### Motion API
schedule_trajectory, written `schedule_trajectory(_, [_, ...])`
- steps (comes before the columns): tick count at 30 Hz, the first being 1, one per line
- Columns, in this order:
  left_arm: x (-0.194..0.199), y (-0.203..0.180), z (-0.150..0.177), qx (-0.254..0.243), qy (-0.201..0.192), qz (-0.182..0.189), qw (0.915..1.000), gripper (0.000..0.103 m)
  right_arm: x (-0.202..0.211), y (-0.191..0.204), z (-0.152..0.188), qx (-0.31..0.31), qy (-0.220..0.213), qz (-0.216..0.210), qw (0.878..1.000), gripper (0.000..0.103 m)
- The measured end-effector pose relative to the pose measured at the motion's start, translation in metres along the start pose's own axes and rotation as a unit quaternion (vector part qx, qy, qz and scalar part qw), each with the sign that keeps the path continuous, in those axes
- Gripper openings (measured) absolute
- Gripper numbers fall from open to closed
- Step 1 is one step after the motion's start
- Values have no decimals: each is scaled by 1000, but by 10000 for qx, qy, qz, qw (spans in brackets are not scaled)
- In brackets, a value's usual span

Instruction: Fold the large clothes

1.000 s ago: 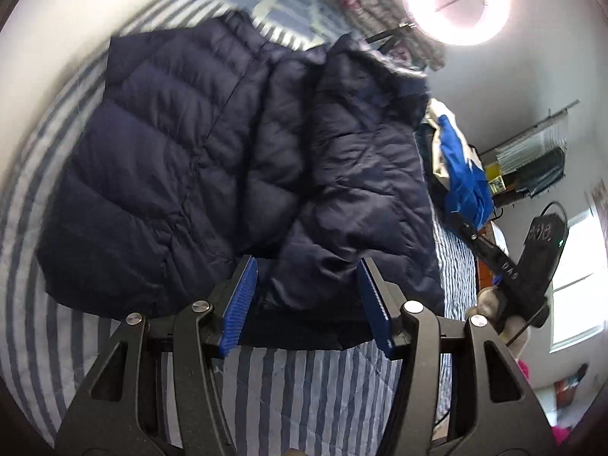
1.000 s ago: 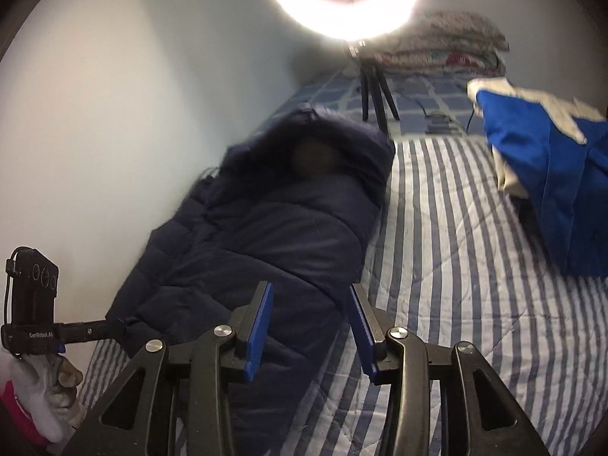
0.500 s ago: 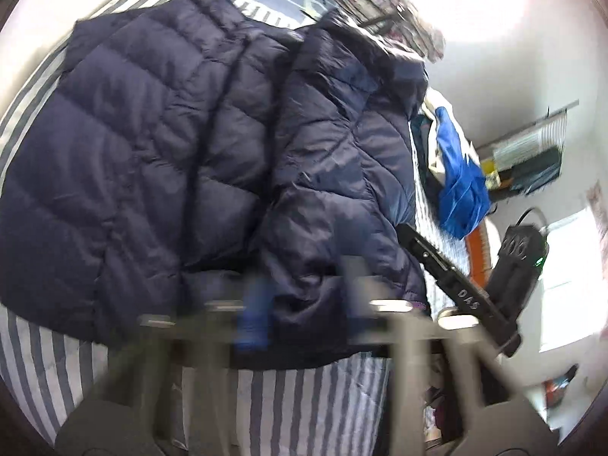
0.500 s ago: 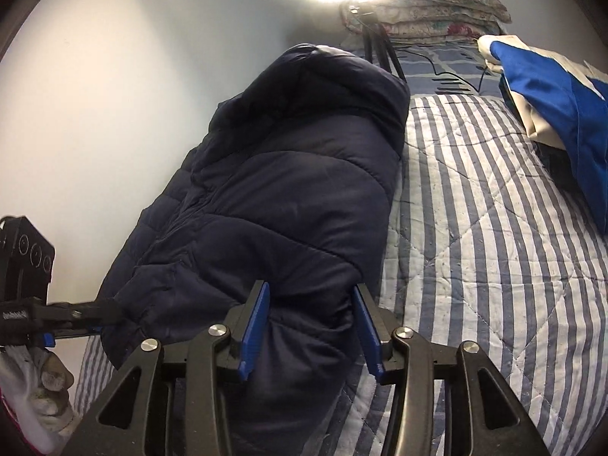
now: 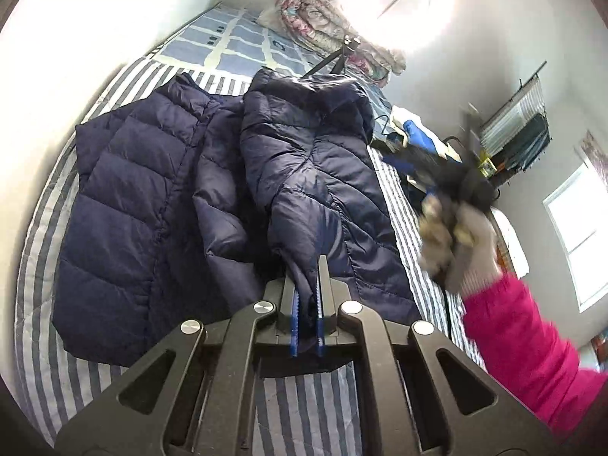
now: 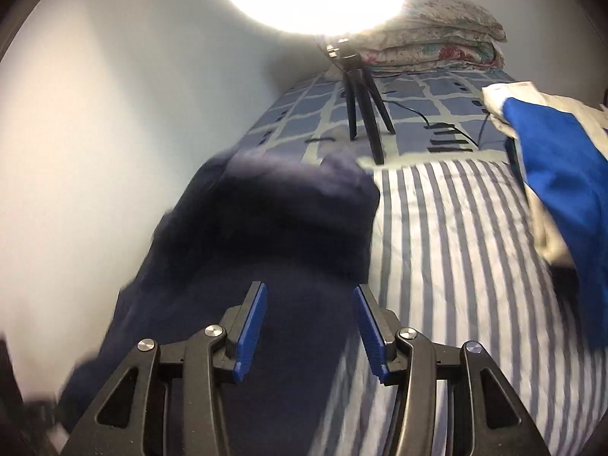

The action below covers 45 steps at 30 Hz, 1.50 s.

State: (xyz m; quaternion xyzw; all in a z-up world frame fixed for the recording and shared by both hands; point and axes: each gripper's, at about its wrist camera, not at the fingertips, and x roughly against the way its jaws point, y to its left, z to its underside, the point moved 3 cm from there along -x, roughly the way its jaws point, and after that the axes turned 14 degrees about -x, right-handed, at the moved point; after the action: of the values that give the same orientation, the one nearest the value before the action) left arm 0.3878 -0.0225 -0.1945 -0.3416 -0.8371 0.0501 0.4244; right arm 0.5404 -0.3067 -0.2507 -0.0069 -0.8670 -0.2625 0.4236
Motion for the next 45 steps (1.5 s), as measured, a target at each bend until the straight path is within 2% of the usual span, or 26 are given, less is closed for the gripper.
schedule_trajectory(3, [11, 4, 8, -106, -56, -168, 9998, 3, -30, 9, -29, 115, -72, 140, 9998, 49])
schedule_trajectory(6, [22, 21, 19, -27, -68, -367, 9993, 3, -73, 28, -48, 239, 152, 79, 9996, 48])
schedule_trajectory(7, [24, 28, 23, -6, -45, -466, 9989, 3, -89, 37, -47, 351, 249, 116, 9990, 48])
schedule_trajectory(9, [21, 42, 33, 140, 43, -585, 9982, 3, -118, 57, -37, 763, 385, 479, 9952, 48])
schedule_trajectory(11, [16, 54, 42, 331, 132, -594, 9976, 3, -126, 70, -28, 1072, 385, 677, 9912, 48])
schedule_trajectory(13, [14, 58, 45, 321, 153, -684, 9970, 2, -116, 78, -24, 1235, 214, 768, 9891, 48])
schedule_trajectory(17, [21, 54, 42, 152, 70, -791, 9967, 2, -60, 66, -20, 912, -51, 491, 9946, 48])
schedule_trajectory(19, [30, 53, 40, 147, -33, -844, 9963, 2, -32, 62, -5, 1022, -120, 432, 9938, 49])
schedule_trajectory(22, [45, 56, 41, 43, -130, -1137, 9934, 2, -5, 64, 30, 1360, -28, 282, 9903, 49])
schedule_trajectory(24, [50, 60, 45, -86, -101, -1467, 9891, 2, -5, 72, 53, 1564, 50, 269, 9873, 49])
schedule_trajectory(27, [42, 63, 53, -504, 108, -2152, 9752, 2, -31, 84, 71, 1648, 235, 297, 9856, 49])
schedule_trajectory(29, [36, 63, 60, -615, 281, -2411, 9681, 3, -49, 94, 83, 1766, 258, 435, 9830, 50])
schedule_trajectory(32, [31, 63, 63, -748, 460, -2713, 9585, 9, -71, 105, 104, 2294, 287, 716, 9703, 52])
schedule_trajectory(34, [37, 55, 62, -906, 427, -2929, 9509, 13, -68, 106, 105, 2418, 250, 724, 9673, 52])
schedule_trajectory(37, [57, 36, 59, -1095, 238, -3198, 9408, 21, -50, 98, 96, 2295, 306, 418, 9719, 51])
schedule_trajectory(39, [75, 23, 56, -1215, 23, -3303, 9360, 21, -30, 91, 87, 2243, 187, 125, 9743, 51])
schedule_trajectory(41, [90, 8, 45, -1267, -221, -3226, 9378, 22, -15, 86, 76, 2201, 15, -48, 9755, 50])
schedule_trajectory(45, [84, -8, 14, -1411, -407, -2852, 9472, 22, -1, 85, 47, 2088, -354, -267, 9770, 51])
